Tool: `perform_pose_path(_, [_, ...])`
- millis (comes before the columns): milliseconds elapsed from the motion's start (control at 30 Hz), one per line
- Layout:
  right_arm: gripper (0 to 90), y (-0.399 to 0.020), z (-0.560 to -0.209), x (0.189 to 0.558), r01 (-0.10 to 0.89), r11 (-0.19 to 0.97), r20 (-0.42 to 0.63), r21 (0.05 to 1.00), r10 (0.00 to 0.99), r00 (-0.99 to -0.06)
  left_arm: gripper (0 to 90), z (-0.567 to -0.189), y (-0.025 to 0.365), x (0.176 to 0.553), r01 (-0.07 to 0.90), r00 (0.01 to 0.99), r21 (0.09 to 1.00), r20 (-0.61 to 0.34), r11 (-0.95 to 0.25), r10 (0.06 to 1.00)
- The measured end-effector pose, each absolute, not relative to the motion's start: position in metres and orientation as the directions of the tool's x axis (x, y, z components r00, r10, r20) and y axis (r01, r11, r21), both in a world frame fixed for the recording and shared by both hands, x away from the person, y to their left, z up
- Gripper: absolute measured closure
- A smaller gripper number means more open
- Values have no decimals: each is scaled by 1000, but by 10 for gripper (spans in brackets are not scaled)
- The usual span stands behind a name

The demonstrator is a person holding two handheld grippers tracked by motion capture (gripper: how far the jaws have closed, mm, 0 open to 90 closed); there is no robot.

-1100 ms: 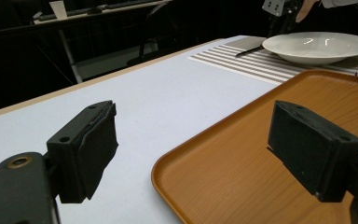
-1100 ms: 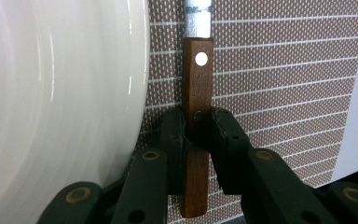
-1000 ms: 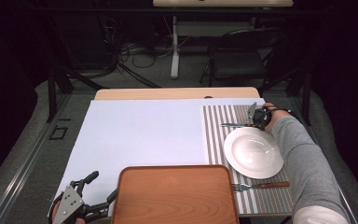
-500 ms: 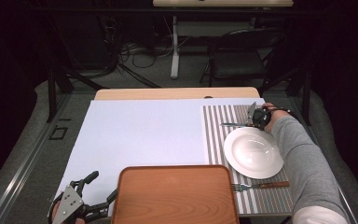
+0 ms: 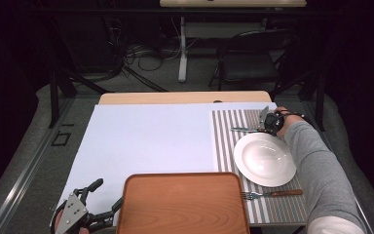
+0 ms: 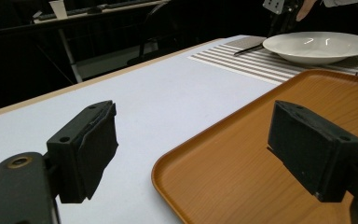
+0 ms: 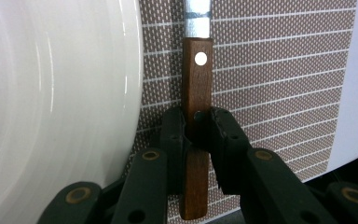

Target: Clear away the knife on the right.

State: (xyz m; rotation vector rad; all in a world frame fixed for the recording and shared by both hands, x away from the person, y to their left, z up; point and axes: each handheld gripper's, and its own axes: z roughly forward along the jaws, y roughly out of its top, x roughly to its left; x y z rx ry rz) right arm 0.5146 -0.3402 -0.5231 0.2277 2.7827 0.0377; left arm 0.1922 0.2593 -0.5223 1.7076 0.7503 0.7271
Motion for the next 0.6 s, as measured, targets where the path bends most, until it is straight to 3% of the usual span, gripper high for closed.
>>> perform_pose_path(67, [766, -341, -522, 518, 111, 992, -344, 53, 123, -931, 152, -522, 259, 192, 124, 614, 968, 97, -217, 783])
perform_pose_path(333, [766, -343, -519, 514, 123, 988, -347, 94, 149, -926, 152, -522, 260, 192, 126, 612, 968, 94, -215, 785])
perform_pose_path(433, [766, -341, -511, 515, 111, 992, -339, 53, 122, -933, 152, -522, 260, 192, 125, 613, 969, 95, -215, 785])
perform_pose_path(500, [766, -342, -513, 513, 113, 987, -360, 117, 148, -921, 152, -522, 260, 192, 125, 612, 969, 95, -214, 785])
perform_pose_path(600, [766, -342, -508, 512, 112, 988, -363, 106, 143, -921, 152, -522, 260, 192, 126, 611, 969, 92, -212, 786])
